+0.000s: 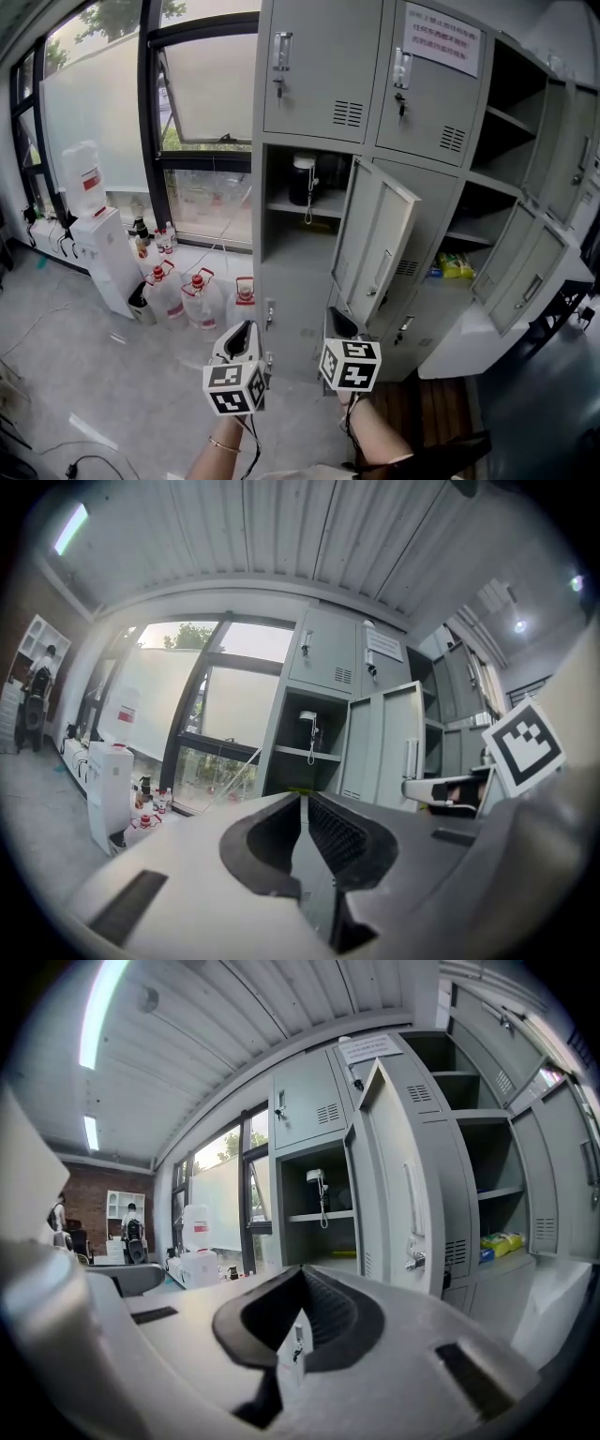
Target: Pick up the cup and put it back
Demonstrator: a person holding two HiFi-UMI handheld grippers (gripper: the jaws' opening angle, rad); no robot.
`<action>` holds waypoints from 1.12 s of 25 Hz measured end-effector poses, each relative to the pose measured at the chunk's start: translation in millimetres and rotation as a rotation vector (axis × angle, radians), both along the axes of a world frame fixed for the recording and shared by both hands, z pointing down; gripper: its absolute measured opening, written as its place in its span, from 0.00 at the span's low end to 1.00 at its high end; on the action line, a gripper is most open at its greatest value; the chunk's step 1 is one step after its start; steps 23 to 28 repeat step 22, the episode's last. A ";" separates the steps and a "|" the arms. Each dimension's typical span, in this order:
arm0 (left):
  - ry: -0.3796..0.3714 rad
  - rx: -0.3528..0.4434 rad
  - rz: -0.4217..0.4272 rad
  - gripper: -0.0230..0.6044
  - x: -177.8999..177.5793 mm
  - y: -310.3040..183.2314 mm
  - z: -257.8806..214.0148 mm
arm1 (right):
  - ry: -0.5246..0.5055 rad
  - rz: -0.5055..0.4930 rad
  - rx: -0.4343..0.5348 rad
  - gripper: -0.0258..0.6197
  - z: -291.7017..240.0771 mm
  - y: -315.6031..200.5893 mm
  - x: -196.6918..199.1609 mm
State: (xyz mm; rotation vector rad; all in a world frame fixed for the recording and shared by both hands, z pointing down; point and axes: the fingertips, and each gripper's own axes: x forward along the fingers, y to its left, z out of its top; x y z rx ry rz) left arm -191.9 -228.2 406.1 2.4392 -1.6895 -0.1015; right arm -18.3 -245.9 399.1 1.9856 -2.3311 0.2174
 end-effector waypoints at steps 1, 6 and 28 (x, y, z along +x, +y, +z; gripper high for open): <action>0.000 -0.001 -0.002 0.08 1.7 -1.2 -0.5 | 0.008 -0.002 0.003 0.03 -1.8 -0.1 1.2; -0.006 0.003 -0.005 0.08 11.6 -4.2 -3.3 | 0.018 -0.014 0.004 0.03 -3.5 -1.9 7.7; -0.005 -0.013 -0.026 0.08 35.2 -11.1 0.7 | -0.008 -0.054 -0.003 0.03 1.2 -3.3 28.6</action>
